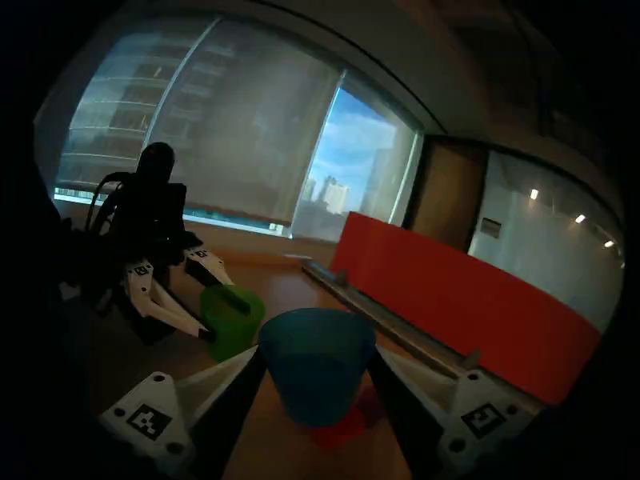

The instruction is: Pour water

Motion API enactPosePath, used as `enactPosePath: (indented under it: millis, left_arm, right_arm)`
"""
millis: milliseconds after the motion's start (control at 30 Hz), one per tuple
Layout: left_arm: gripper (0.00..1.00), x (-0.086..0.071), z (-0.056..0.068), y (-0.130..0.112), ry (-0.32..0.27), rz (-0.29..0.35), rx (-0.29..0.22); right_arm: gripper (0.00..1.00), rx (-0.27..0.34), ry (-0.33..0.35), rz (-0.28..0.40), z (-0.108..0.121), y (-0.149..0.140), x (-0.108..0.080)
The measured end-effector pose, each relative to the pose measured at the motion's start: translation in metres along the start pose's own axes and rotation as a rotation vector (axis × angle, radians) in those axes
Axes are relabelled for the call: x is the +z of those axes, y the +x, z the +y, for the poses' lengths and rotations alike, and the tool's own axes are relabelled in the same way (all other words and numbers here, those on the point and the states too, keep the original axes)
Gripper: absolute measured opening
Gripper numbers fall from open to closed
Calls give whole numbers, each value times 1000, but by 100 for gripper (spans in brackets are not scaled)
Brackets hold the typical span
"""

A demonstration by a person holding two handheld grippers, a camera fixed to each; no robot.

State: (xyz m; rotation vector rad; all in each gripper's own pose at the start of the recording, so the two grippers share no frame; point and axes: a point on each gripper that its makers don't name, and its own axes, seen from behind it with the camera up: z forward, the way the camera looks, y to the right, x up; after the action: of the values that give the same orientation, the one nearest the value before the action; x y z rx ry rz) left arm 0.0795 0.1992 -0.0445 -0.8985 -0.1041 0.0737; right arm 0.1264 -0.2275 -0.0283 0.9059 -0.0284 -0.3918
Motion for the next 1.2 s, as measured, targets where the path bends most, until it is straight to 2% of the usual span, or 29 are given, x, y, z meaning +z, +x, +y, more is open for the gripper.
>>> enactPosePath:
  millis: [667,1200]
  left_arm:
    - [84,8,7,-2,-29,-13,5]
    - [84,14,16,1,-53,-9,5]
  right_arm:
    - [89,-228,-3,-21,13,27,16]
    - [89,-449,-14,-22,18,56,25]
